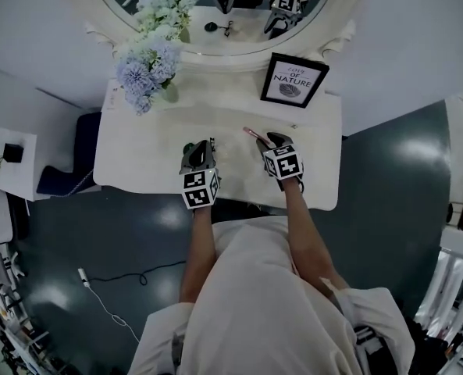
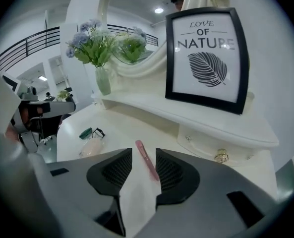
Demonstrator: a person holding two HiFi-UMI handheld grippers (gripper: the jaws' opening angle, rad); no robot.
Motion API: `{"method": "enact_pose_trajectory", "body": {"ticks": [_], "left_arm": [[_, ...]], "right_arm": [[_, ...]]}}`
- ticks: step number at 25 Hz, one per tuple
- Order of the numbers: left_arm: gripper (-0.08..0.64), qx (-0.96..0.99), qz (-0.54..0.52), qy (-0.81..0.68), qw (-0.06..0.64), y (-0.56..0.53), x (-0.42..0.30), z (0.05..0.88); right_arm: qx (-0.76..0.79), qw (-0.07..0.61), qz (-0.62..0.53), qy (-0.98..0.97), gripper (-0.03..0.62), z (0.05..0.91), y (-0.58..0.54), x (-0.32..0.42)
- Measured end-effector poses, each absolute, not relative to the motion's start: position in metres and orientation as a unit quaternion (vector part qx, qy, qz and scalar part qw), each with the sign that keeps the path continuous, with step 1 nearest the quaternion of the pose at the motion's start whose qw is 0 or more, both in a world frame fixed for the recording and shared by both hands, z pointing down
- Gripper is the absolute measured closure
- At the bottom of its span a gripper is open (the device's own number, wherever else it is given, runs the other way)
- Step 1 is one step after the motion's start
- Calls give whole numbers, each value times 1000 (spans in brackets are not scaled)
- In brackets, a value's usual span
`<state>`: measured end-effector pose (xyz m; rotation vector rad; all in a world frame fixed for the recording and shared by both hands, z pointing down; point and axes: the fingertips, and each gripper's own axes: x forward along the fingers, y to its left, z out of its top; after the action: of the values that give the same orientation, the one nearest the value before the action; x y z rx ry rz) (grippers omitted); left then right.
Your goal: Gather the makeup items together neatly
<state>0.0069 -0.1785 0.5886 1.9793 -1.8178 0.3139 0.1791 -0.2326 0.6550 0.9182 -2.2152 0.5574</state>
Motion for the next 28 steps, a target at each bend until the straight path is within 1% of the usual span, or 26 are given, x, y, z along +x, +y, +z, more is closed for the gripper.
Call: {"method": "enact_pose_trajectory", "body": {"ticks": [4, 13, 16, 18, 22, 23, 28], "left_arm": [[546, 692, 114, -678, 221, -167, 4, 596], [546, 657, 110, -709, 233, -143, 4, 613], [546, 650, 110, -715, 234, -137, 0, 613], [545, 646, 108, -718, 235, -135, -3, 613], [545, 649, 108, -716, 235, -134, -4, 614], [546, 651, 109, -714, 235, -134, -3, 614], [546, 664, 111, -702, 233, -135, -6, 615]], "right_arm": [[314, 362, 195, -856, 414, 673, -235, 176], [270, 394, 172, -862, 434, 696, -242, 175], [265, 408, 165, -858, 463, 702, -240, 175], [268, 412, 166, -855, 485, 704, -239, 176], [275, 415, 164, -852, 496, 704, -239, 175], [277, 416, 163, -851, 517, 705, -239, 175], [298, 408, 169, -846, 518, 701, -237, 172]]}}
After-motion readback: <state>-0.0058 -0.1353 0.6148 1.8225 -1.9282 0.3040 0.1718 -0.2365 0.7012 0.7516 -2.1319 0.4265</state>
